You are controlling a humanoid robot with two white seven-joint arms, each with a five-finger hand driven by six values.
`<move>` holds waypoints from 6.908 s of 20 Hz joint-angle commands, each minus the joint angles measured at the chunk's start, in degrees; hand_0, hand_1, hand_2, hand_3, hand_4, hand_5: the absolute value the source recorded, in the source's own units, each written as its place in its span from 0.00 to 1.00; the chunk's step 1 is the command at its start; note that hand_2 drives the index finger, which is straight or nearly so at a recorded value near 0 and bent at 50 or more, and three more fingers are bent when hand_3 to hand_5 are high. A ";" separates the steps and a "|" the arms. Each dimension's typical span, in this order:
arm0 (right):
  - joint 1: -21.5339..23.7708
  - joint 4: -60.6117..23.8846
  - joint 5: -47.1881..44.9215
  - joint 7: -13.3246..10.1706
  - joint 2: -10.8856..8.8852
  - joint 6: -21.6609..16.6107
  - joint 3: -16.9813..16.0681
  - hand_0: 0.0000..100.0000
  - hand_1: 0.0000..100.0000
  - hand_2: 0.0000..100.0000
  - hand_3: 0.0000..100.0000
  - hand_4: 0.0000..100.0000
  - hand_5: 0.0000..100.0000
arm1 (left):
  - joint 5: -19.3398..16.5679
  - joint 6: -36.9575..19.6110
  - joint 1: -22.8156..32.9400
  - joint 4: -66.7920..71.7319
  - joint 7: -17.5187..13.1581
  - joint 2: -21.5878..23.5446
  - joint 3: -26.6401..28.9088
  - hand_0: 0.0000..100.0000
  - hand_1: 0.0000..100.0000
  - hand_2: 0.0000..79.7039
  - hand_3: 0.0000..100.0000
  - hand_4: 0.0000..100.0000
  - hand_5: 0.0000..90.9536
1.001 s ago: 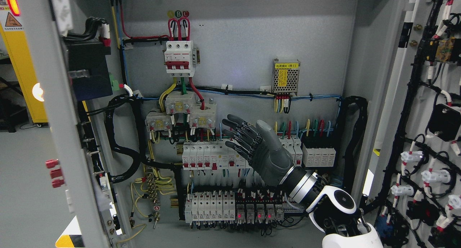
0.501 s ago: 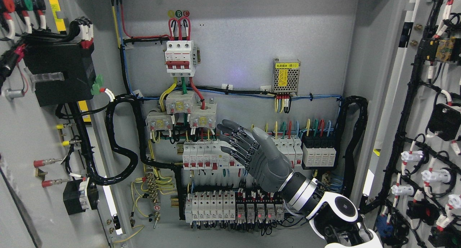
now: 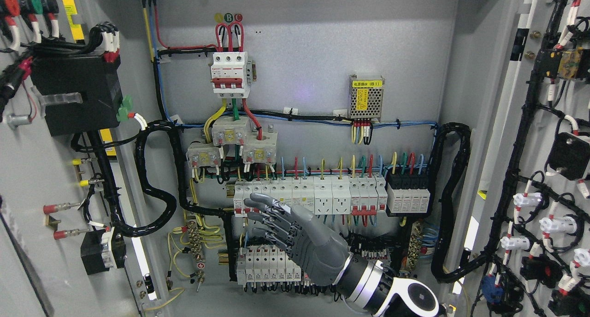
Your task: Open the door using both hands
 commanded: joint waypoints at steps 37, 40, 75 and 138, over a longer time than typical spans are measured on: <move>1.92 1.70 6.29 0.00 7.85 0.47 22.08 0.21 0.13 0.00 0.00 0.00 0.00 | 0.00 -0.06 -1.67 -0.79 0.03 0.01 0.00 0.00 0.00 0.00 0.01 0.00 0.00; 1.40 1.70 6.29 0.00 7.85 0.47 22.86 0.21 0.13 0.00 0.00 0.00 0.00 | 0.00 -0.06 -1.67 -0.70 0.03 0.01 0.00 0.00 0.00 0.00 0.01 0.00 0.00; 19.83 -13.67 11.74 -8.97 -4.45 -5.49 6.61 0.21 0.14 0.00 0.00 0.00 0.00 | -1.22 0.11 1.32 -32.74 0.12 1.15 -1.23 0.00 0.00 0.00 0.01 0.00 0.00; 57.38 -26.16 3.39 -9.41 -18.70 -48.92 -33.82 0.21 0.16 0.00 0.00 0.00 0.00 | -1.85 -13.42 23.64 -112.16 -8.93 25.94 13.44 0.00 0.00 0.00 0.01 0.00 0.00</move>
